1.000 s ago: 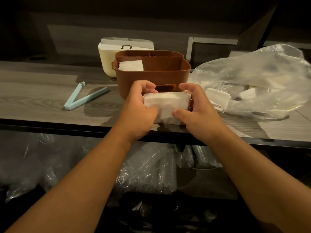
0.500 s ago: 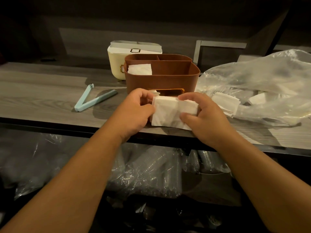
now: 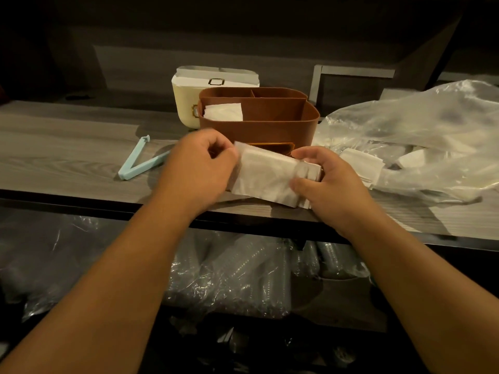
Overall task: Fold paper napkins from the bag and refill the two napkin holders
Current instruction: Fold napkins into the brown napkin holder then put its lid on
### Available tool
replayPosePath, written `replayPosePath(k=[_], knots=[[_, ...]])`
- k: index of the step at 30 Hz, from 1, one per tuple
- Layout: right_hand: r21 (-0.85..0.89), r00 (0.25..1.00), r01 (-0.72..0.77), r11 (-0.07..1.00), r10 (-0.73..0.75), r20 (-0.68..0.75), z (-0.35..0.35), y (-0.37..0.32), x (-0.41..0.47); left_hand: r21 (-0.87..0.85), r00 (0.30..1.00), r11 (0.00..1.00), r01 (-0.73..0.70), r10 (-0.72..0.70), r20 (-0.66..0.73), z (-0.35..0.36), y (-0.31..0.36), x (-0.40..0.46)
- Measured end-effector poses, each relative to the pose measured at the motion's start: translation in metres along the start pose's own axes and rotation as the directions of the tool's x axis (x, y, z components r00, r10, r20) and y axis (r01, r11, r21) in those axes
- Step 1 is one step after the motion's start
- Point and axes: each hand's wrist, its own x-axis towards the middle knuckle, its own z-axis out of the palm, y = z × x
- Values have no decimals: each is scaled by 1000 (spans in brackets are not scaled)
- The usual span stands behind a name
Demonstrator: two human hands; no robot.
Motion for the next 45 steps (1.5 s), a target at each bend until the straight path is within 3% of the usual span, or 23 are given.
replayPosePath(k=[6,8,10,12,15,18,20,22,24,27,31,36,40,45], knots=[[42,998,-59,997,59,-9,0,2,6,-25,990,994,-102,99,-105,-32,25,3],[106,996,-89,990,90,-8,0,5,9,-120,989,987,-106,92,-117,-42,46,2],[146,996,-93,985,94,-4,1,8,12,-487,1000,873,-1,-8,-15,-43,61,-2],[138,996,-91,986,93,-10,2,11,15,-654,970,723,223,-100,220,-31,65,-5],[194,989,-129,972,141,-50,0,10,17,-503,877,741,445,-249,410,-1,49,-4],[319,976,-137,938,183,-119,-4,5,14,-426,855,758,494,-335,396,15,34,0],[350,977,-121,929,173,-121,-7,4,11,-381,868,793,475,-352,349,23,26,1],[323,983,-104,941,146,-108,-6,2,9,-237,910,893,383,-321,262,29,16,4],[235,990,-91,968,114,-88,-6,2,9,-102,956,961,256,-237,174,32,11,2],[88,993,-114,990,116,-19,-4,1,8,-31,983,986,166,-163,80,34,3,-3],[8,1000,-19,1000,19,-5,-3,-1,3,-24,995,995,93,-92,47,34,-13,-15],[33,991,129,991,-130,39,-5,-1,-4,-178,975,982,69,-29,220,26,-15,-17],[54,989,68,996,-74,124,-2,-5,-4,-181,957,980,84,-29,288,24,-12,-15],[193,997,-16,981,2,74,10,-10,-3,-281,957,953,112,-28,288,28,-3,-13]])
